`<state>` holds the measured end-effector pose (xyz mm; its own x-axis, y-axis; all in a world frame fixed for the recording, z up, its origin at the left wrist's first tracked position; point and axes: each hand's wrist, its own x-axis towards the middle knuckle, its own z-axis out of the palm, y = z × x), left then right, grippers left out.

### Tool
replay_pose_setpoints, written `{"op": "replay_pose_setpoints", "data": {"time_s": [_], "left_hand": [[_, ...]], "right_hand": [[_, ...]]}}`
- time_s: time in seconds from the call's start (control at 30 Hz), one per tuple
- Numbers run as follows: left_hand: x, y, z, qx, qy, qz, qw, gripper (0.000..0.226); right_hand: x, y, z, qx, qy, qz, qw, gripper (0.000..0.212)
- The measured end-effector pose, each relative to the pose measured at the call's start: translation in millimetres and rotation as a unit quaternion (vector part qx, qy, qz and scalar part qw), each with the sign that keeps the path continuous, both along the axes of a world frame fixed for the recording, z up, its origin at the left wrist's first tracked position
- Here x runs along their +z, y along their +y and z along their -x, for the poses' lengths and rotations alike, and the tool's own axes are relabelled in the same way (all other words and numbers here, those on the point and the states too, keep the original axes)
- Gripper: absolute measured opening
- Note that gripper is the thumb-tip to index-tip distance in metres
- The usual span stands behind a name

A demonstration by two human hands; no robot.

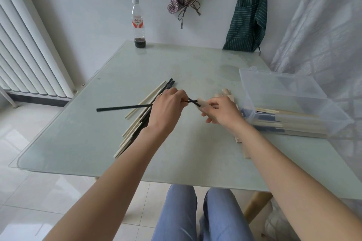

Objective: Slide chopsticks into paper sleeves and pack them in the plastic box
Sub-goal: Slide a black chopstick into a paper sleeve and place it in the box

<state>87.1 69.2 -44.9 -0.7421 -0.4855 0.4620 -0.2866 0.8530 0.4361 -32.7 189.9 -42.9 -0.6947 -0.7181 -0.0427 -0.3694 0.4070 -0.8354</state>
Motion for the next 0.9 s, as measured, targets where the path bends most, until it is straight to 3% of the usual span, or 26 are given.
{"op": "replay_pose_setpoints", "data": {"time_s": [0.13,0.27,0.47,0.9], "left_hand": [[2.6,-0.9,1.3,0.008,-0.044,0.077,0.996,0.014],[9.4,0.7,0.5,-0.029,-0.067,0.091,0.993,0.016],[13.2,6.5,4.4,-0.11,-0.067,0.057,0.99,0.013],[13.0,-7.1,1.1,-0.121,-0.022,-0.008,0.992,0.008]], "right_hand": [[1.6,3.1,1.7,0.048,0.036,-0.024,0.998,0.008],[5.5,6.1,2.9,0.069,0.049,-0.036,0.996,0.016],[11.3,7.4,-2.4,0.108,0.031,-0.026,0.993,0.008],[33.8,12.2,6.2,0.1,0.157,-0.086,0.979,0.01]]}}
